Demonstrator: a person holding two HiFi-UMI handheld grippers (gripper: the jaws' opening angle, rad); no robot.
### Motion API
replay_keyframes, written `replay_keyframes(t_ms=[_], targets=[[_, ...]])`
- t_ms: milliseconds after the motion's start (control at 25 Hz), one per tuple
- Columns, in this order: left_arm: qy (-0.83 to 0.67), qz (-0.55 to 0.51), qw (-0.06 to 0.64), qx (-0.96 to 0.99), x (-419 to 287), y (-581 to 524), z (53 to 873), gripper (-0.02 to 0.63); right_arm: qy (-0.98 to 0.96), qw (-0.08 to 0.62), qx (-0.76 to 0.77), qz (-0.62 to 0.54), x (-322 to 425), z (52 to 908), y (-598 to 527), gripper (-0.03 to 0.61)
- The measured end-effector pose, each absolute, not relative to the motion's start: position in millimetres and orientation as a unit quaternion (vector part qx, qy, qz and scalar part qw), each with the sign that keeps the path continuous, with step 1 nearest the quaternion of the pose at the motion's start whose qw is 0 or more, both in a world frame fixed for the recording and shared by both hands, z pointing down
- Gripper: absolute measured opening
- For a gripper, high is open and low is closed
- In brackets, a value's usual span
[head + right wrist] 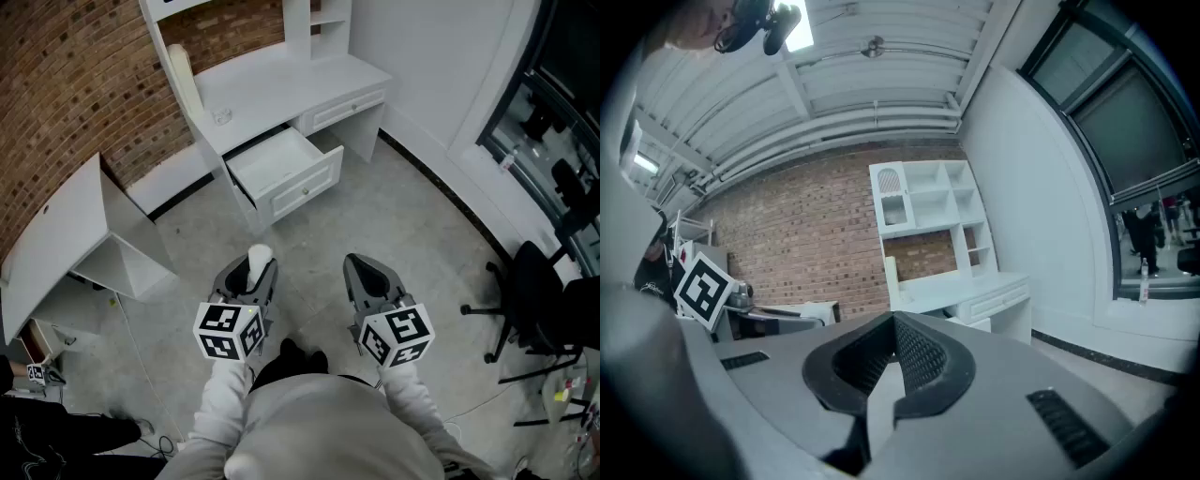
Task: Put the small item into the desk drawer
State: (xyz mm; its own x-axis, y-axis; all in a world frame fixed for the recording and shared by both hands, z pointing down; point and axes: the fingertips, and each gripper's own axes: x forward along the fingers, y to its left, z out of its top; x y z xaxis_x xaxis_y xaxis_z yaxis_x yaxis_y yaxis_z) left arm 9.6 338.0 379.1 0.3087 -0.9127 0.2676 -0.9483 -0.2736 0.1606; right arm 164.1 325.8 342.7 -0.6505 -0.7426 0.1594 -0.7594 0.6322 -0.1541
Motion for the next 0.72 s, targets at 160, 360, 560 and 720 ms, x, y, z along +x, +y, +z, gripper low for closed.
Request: replay_keyframes(t_ms=[160,360,560,720], targets=[[-0.585,0.060,0.146,0.795,8,338,377,0.181,-0.905,0.040,0.411,0.098,160,339,327,0.028],[-0.586,0.058,0.144,0.795,11,340,375,0.181,-0.906,0.031,0.409,0.102,163,337,330,0.028],[-0.594,0.047,0.145,0.790,13,343,375,0.182,-0.904,0.029,0.410,0.114,170,342,329,0.028],[-0.598,0.044,0.154,0.785,10,338,378,0.181,-0.903,0.033,0.410,0.126,170,347,322,0.028]])
